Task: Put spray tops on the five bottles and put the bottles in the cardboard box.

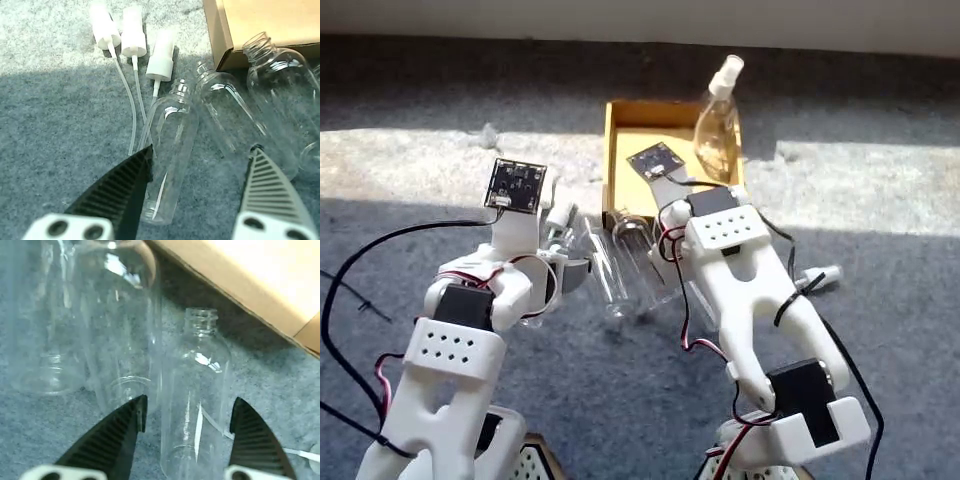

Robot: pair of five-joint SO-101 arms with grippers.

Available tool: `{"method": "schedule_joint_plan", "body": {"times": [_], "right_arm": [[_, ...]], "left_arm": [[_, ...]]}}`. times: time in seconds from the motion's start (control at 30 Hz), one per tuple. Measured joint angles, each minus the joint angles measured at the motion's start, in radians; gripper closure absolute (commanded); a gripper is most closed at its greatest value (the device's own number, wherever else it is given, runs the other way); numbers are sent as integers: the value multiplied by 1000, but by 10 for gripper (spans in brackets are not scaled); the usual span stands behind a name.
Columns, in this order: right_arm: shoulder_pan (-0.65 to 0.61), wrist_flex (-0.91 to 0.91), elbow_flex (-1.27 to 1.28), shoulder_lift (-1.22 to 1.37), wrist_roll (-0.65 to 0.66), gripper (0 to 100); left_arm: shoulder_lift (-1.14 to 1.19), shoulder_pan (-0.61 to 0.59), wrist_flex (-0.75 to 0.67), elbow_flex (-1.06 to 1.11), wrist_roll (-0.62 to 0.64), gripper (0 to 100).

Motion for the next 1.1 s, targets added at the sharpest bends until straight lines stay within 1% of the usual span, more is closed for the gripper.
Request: {"method": "schedule_joint_plan", "body": {"times": [0.3, 0.57, 0.77, 0.83, 0.93, 1.1], "right_arm": [[3, -124, 14, 0, 0, 755], [9, -143, 21, 120, -2, 755], [9, -143, 25, 138, -2, 757], [9, -143, 28, 141, -2, 773], [11, -149, 52, 141, -2, 825], [23, -206, 104, 133, -2, 832]], "left_arm": [[0, 0, 0, 0, 0, 719], [0, 2, 0, 0, 0, 719], [0, 2, 0, 0, 0, 719], [0, 2, 0, 0, 0, 719], [0, 2, 0, 0, 0, 719], [0, 2, 0, 0, 0, 719]]}}
